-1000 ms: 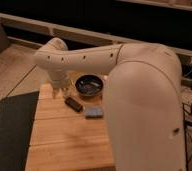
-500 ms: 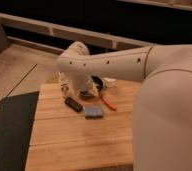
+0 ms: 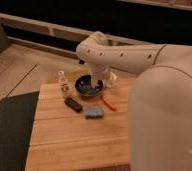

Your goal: Move the arm in a circular motion

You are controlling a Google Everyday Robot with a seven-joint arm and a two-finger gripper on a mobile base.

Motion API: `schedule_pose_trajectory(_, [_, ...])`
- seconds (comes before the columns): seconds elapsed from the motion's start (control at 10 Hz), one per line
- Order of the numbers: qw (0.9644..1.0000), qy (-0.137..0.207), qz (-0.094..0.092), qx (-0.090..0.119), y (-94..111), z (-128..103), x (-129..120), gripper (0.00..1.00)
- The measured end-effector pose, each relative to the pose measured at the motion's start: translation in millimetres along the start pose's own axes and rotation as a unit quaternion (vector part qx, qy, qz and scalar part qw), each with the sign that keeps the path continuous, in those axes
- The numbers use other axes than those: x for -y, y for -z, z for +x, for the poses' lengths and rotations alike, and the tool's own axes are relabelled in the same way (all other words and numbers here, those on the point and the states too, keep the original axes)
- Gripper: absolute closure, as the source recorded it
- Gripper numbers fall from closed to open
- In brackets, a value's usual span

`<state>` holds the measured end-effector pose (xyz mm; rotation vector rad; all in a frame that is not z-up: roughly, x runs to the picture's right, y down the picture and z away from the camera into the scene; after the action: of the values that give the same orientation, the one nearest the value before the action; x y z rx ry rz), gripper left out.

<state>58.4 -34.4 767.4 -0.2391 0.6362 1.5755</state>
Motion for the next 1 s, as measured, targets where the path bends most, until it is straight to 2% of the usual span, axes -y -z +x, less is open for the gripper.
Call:
schedule_pose_trajectory(0.1, [0.9999, 0.011, -0.006, -0.004, -7, -22, -10, 0.35])
schedule_pose_trajectory(0.3, [0.9991, 0.037, -0.018, -0.012, -18, -44, -44, 0.35])
schedule_pose_trajectory(0.4, [0.9975, 0.067, -0.020, -0.011, -21, -51, -74, 0.35])
schedule_pose_trajectory(0.5, [0.9962, 0.084, -0.021, -0.009, -19, -52, -90, 0.35])
schedule_pose_trajectory(0.7, [0.9891, 0.145, -0.029, 0.001, -9, -41, -137, 0.35])
schedule_pose_trajectory(0.8, [0.9800, 0.194, -0.043, 0.008, 5, -19, -169, 0.35])
schedule_pose_trajectory(1.0, [0.9696, 0.236, -0.063, 0.012, 21, 17, -192, 0.35])
